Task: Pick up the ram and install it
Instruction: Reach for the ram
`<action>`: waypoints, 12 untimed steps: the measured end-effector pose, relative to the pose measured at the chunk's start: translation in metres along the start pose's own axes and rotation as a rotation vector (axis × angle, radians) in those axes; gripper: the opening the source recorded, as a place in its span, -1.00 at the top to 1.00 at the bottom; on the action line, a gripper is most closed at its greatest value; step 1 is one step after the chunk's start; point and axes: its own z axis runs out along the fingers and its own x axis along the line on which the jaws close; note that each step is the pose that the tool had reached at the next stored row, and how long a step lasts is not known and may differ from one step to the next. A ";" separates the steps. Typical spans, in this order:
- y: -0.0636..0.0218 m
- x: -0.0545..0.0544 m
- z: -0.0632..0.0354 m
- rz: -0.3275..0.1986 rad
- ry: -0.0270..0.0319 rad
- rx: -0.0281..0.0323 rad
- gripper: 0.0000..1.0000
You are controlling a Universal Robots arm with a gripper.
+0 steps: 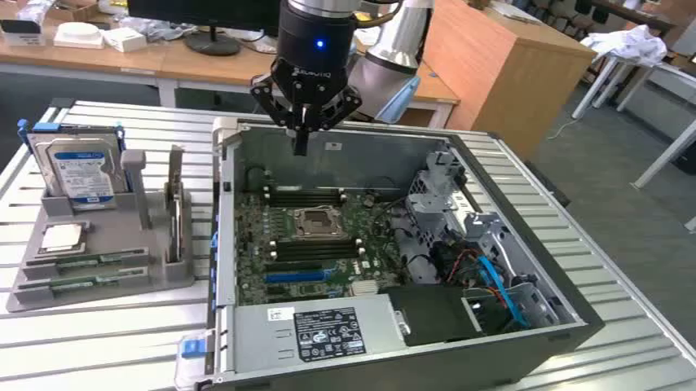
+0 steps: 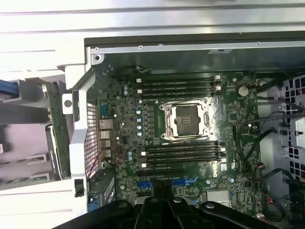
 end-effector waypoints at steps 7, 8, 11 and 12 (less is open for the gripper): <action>-0.0001 0.001 0.0000 0.000 -0.0001 -0.0001 0.80; -0.0001 0.001 0.0000 0.000 0.0000 -0.0001 0.80; -0.0002 0.002 -0.0001 0.000 0.0000 0.0000 0.80; -0.0002 0.003 -0.0001 0.000 0.0000 0.0000 0.80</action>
